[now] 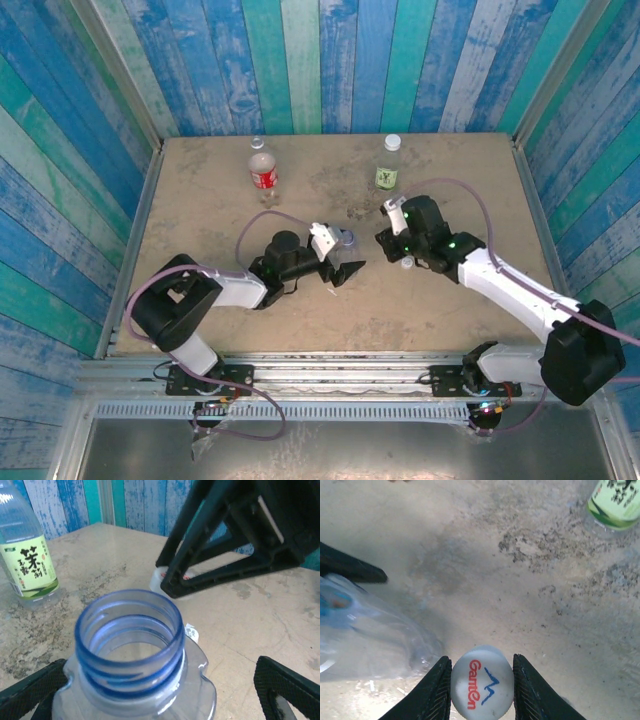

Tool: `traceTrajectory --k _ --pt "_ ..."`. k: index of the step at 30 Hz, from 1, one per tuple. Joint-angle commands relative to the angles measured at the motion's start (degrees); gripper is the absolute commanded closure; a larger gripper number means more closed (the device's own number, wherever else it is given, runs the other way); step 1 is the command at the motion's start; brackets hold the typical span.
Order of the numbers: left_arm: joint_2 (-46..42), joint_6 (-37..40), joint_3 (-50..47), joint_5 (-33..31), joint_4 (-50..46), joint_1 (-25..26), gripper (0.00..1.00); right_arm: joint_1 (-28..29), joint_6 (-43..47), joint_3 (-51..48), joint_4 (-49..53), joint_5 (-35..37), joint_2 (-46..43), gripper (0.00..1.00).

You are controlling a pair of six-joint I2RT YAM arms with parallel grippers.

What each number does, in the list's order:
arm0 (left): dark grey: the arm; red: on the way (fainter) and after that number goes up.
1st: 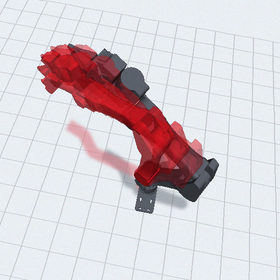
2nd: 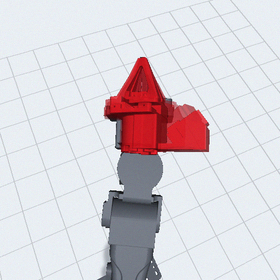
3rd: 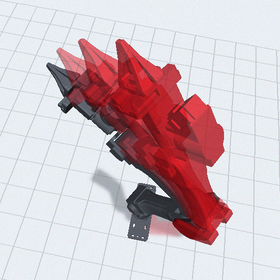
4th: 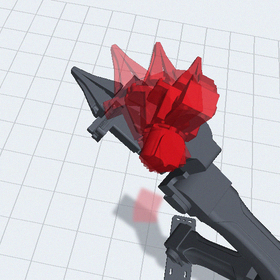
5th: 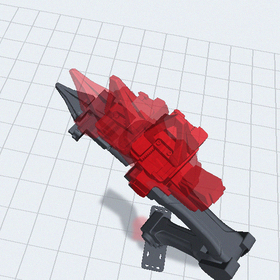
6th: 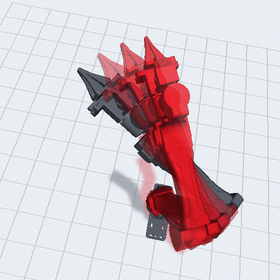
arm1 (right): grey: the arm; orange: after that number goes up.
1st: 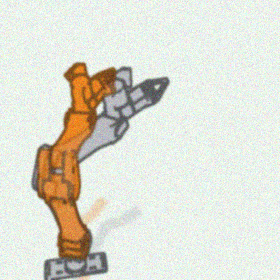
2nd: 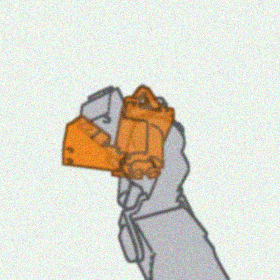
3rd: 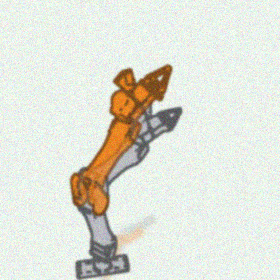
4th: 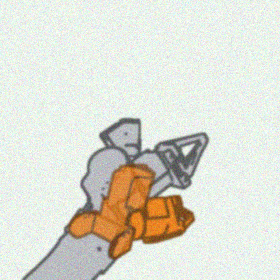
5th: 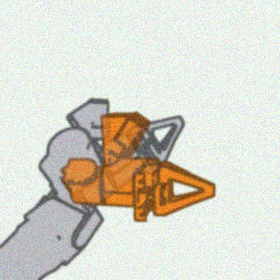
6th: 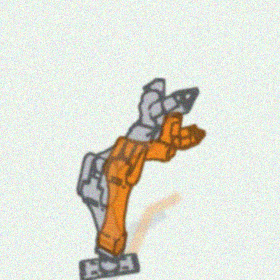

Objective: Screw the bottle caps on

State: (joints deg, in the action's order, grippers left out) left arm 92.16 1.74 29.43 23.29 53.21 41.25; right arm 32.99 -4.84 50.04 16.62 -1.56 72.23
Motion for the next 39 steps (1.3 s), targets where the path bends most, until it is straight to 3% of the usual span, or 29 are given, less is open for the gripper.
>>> traceTrajectory --k 1,8,18,39 --pt "2.29 -1.02 -1.17 1.11 6.76 0.12 0.06 0.76 0.0 5.14 8.45 -1.61 -0.95 0.68" --pt "3.5 -1.65 -2.35 0.82 10.88 0.12 0.06 3.05 -0.73 15.32 18.09 -3.69 1.76 0.67" --pt "4.64 -1.62 -2.72 -0.04 11.85 0.14 0.06 7.43 0.81 25.65 23.79 -4.24 6.36 0.66" --pt "8.11 -2.74 -3.41 -0.38 15.95 0.12 0.01 11.82 2.71 29.37 26.29 -1.23 12.65 0.67"
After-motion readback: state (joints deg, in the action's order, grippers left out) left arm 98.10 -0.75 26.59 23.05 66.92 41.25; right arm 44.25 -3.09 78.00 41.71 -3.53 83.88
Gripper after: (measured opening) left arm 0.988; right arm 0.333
